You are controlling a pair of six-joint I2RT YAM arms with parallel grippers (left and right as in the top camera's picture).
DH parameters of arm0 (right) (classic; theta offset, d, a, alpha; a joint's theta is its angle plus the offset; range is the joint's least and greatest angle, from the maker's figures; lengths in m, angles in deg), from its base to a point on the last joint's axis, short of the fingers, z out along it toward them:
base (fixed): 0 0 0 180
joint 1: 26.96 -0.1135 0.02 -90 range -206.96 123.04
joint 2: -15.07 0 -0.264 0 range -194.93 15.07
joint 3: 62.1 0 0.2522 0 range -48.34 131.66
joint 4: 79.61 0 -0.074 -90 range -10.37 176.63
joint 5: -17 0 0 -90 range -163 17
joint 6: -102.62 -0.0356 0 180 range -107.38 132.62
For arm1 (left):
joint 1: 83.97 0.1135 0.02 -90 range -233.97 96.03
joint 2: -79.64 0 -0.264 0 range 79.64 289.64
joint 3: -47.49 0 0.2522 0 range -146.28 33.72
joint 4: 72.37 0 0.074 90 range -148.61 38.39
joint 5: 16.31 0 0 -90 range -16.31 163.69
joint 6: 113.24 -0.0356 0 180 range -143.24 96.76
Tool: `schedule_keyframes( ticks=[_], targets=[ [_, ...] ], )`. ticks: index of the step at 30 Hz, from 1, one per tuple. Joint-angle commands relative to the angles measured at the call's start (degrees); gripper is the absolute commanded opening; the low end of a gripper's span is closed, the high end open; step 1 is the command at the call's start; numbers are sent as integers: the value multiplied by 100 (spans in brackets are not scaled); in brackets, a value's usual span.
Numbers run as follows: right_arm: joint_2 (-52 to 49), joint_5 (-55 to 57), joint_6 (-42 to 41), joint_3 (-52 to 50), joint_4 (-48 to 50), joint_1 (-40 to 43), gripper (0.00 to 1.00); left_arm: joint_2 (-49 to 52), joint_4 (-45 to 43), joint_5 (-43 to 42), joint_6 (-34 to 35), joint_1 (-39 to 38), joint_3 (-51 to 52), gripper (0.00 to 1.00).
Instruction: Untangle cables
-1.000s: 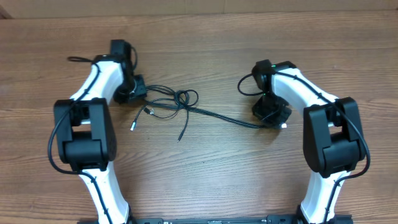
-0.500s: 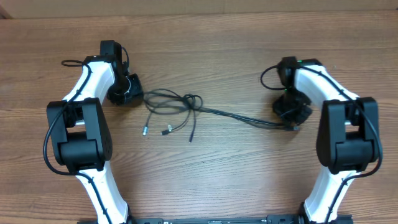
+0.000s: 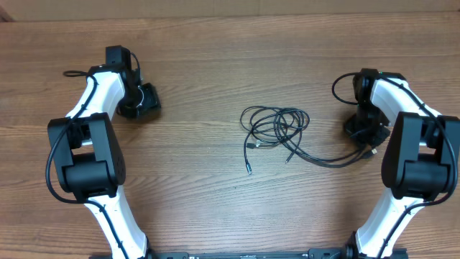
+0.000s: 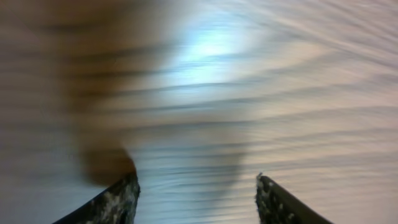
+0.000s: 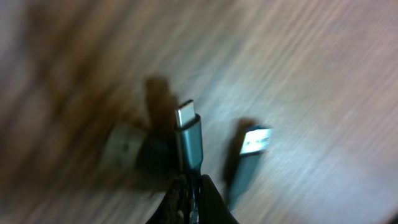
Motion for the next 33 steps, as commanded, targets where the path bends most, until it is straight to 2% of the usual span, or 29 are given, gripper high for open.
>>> schedule_keyframes(
  ticks=[1, 3, 12, 18, 21, 26, 33],
  targets=[
    [-120, -1517, 553, -260, 407, -302, 4, 260, -55, -2597, -1014, -365, 212, 64],
    [-120, -1681, 551, -348, 529, -468, 4, 260, -90, -2822, -1082, -590, 212, 66],
    [-120, -1720, 505, -625, 916, -1423, 4, 260, -328, -2583, -1073, -1849, 212, 69],
    [-120, -1694, 376, -625, 914, -1532, 4, 260, -417, -2546, -828, -2448, 212, 70],
    [-120, -1574, 378, -625, 861, -1504, 4, 260, -492, -1926, -520, -2734, 212, 70],
    [-120, -1506, 380, -625, 798, -1504, 4, 260, -575, -479, -7, -3206, 212, 62],
    [-120, -1506, 380, -625, 787, -1506, 4, 262, -734, 238, 286, -3602, 212, 60]
  ],
)
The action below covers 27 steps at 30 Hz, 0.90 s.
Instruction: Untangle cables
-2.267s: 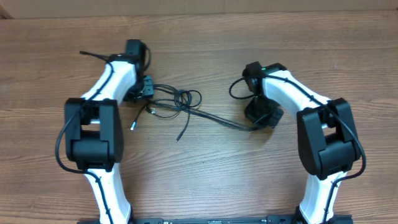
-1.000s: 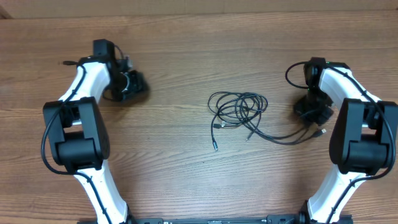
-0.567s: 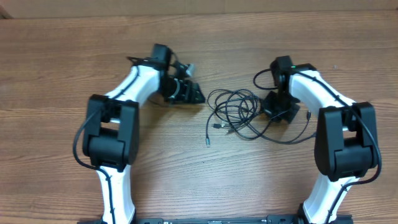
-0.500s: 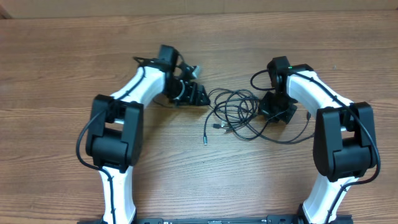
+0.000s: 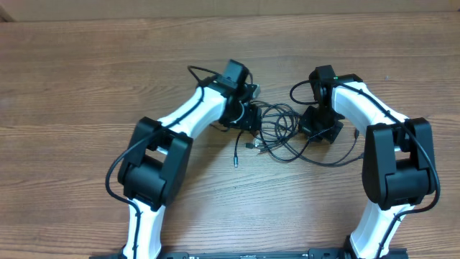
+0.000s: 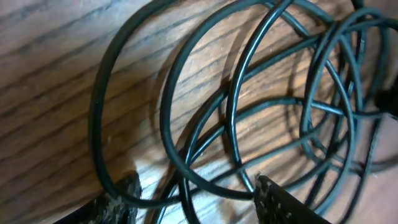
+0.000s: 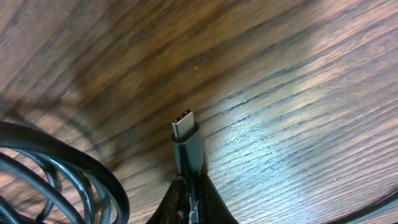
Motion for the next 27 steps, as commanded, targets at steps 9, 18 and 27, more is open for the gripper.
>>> schedule_keyframes(
  ticks=[9, 18, 27],
  targets=[
    [-422, 55, 638, 138, -713, 114, 13, 378, 61, 1853, 120, -125, 101, 4],
    [-420, -238, 1259, 1534, -2243, 157, 17, 291, 1180, 2343, -573, 295, -625, 4],
    [-258, -3781, 3663, 1672, -1864, 146, 19, 291, 1169, 13, -1884, 925, -664, 4]
  ],
)
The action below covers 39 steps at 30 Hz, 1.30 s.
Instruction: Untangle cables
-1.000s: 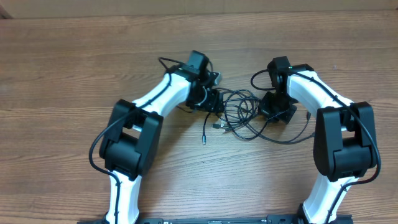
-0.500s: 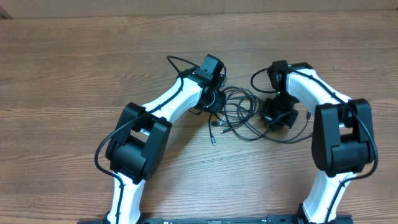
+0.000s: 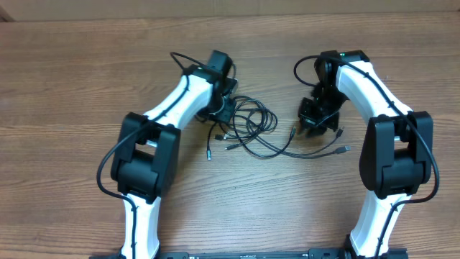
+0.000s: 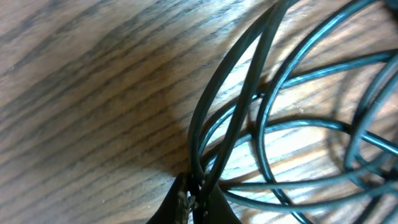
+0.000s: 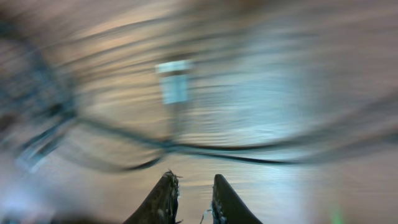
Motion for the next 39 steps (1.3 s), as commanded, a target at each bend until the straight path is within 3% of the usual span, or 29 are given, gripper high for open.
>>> schedule_keyframes(
  ticks=[1, 7, 14, 18, 28, 39],
  targets=[
    [201, -2087, 1432, 98, 120, -33, 20, 160, 4, -1381, -824, 267, -96, 4],
    [199, -2439, 1040, 76, 765, -273, 29, 162, 66, -2608, -1322, 417, -83, 4],
    [190, -1320, -562, -216, 1812, -874, 29, 173, 103, -2380, -1340, 295, -81, 4],
    [142, -295, -1287, -251, 1891, -1207, 28, 173, 103, -2173, -1290, 278, -81, 4],
    [133, 817, -2159, -284, 2057, -1659, 29, 173, 87, -1888, -1119, 254, -81, 4],
    [133, 890, -2562, -1300, 3768, -1757, 29, 173, 101, -1910, -1126, 251, -81, 4]
  ],
)
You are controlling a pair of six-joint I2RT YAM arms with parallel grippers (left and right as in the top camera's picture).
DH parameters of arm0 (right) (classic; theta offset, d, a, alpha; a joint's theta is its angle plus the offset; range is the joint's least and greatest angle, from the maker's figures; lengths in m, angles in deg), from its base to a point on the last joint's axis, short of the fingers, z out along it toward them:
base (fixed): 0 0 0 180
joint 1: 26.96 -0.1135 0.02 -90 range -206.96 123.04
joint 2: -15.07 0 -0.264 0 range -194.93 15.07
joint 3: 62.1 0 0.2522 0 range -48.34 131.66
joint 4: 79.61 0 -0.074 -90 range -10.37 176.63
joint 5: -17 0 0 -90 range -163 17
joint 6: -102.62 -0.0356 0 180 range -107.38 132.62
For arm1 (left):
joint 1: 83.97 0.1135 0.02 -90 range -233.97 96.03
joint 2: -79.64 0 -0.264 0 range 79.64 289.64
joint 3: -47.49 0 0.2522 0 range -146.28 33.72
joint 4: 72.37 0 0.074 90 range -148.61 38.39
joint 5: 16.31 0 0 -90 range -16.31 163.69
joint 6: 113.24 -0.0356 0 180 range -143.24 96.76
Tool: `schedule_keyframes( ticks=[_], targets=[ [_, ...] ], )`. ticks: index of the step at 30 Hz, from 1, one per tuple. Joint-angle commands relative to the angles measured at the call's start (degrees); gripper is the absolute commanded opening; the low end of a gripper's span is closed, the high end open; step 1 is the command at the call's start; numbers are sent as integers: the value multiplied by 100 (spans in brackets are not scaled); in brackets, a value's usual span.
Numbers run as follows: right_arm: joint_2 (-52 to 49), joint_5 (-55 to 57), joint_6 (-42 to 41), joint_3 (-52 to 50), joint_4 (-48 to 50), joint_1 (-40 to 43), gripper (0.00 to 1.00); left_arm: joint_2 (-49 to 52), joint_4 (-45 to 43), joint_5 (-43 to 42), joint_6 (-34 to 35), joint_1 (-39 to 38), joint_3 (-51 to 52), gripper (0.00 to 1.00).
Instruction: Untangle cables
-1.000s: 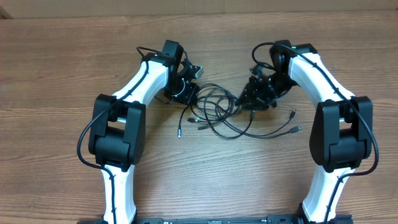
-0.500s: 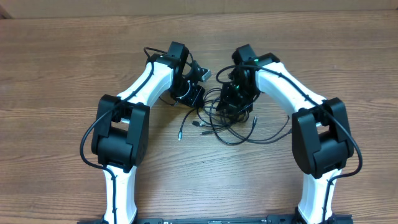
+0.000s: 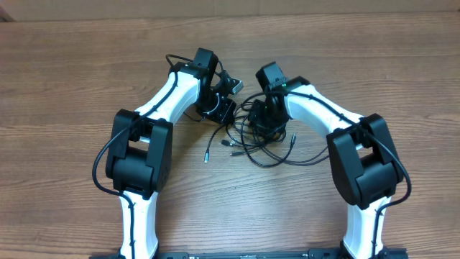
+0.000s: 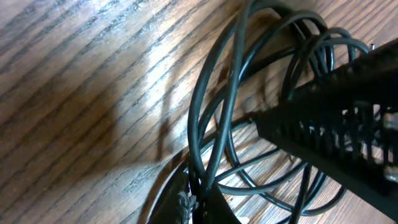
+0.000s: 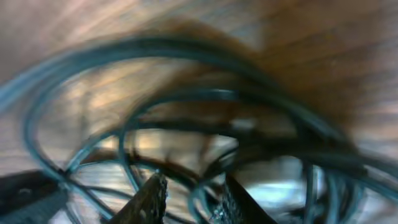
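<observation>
Thin black cables (image 3: 251, 144) lie in a tangle of loops at mid-table, with loose plug ends (image 3: 205, 155) trailing toward the front. My left gripper (image 3: 218, 109) is at the tangle's left edge. In the left wrist view it (image 4: 194, 198) is shut on two cable strands (image 4: 194, 134), with the right gripper's black body (image 4: 336, 118) close by. My right gripper (image 3: 260, 124) sits over the top of the tangle. The right wrist view is blurred; that gripper (image 5: 191, 196) is open, with loops (image 5: 186, 48) ahead and a strand between the fingers.
The wooden table (image 3: 86, 86) stretches bare to the left, right and front of the tangle. The two white arms converge over the middle, their grippers only a few centimetres apart. A pale strip borders the far edge.
My right gripper has moved from the right of the tangle onto its top, still open. The left gripper stays shut on the strands, shifted slightly left and back. The loops are more bunched.
First the arms were far apart, left open, right shut on a USB-C plug at the table's right. Then both were at the tangle, the right still holding the plug. Then the left was shut on strands and the right open. Now both meet over the tangle.
</observation>
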Motion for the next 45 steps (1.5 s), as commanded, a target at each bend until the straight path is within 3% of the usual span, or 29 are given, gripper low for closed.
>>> schedule_keyframes(
  ticks=[1, 2, 3, 10, 16, 22, 28, 34, 45],
  targets=[
    [101, 153, -151, -389, 409, -2, 28, 81, 7, 2, 39, -44, -81, 4],
    [101, 149, -153, -424, 422, -2, 21, 81, 4, 2, 39, -44, -81, 4],
    [101, 120, -151, -431, 385, 2, 4, 81, 7, 7, 39, -39, -81, 4],
    [304, -1604, 603, -299, 592, 365, 4, 81, 4, 195, 46, -39, -81, 5],
    [1054, -2758, 1121, -249, 892, 702, 4, 81, -4, 122, -7, -39, -81, 4],
    [1814, -3351, 1281, -249, 1290, 717, 4, 81, 39, -837, -476, -37, -81, 4],
    [2243, -4660, 1287, -249, 2430, 719, 4, 79, 186, -1451, -968, -37, -92, 5],
    [2498, -5458, 756, -249, 3453, 859, 4, 79, 109, -304, -581, -37, -92, 4],
    [2999, -6325, -251, -249, 4557, 1499, 4, 79, -4, 3226, 1547, -37, -94, 4]
  ],
)
